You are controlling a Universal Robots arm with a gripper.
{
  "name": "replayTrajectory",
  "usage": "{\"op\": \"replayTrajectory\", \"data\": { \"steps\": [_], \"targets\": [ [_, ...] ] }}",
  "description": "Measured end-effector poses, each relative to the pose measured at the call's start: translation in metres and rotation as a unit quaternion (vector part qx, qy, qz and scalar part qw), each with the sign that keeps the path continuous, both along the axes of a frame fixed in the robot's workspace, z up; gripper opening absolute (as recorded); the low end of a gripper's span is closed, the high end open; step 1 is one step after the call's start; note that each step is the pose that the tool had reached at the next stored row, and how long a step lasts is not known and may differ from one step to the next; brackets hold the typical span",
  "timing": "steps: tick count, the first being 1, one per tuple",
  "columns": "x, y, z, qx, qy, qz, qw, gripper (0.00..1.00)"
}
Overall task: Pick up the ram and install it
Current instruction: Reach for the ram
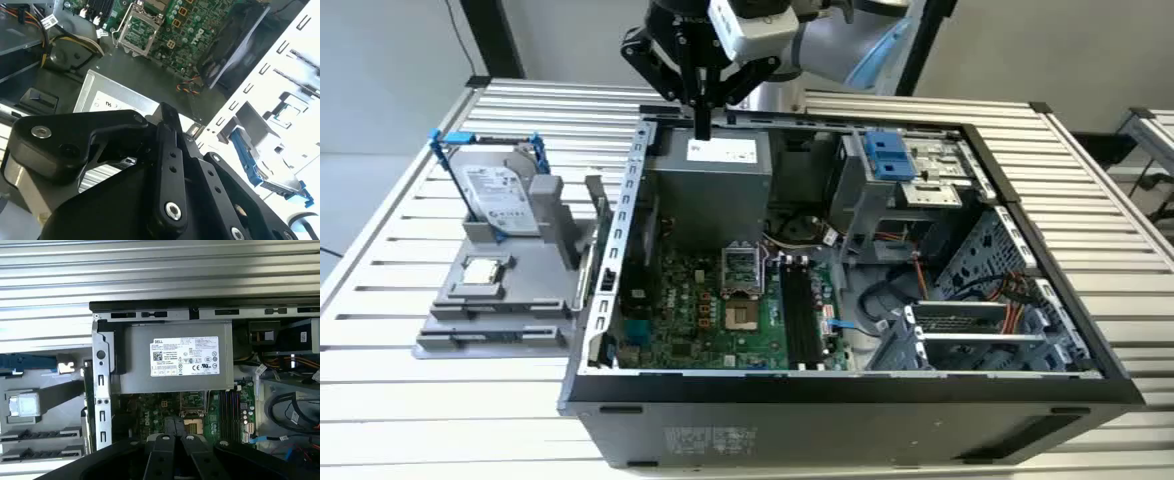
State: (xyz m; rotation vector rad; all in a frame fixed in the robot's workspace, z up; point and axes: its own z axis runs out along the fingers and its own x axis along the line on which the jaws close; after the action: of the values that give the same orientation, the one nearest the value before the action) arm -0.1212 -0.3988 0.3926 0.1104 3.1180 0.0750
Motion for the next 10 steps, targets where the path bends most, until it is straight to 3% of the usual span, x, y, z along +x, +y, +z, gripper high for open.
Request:
{"op": "replayTrajectory", "data": {
  "steps": [10],
  "targets": [
    [-0.0006, 0.0000, 0.0000, 0.0000, 0.0000, 0.000, 1.00000, 0.00]
  ]
}}
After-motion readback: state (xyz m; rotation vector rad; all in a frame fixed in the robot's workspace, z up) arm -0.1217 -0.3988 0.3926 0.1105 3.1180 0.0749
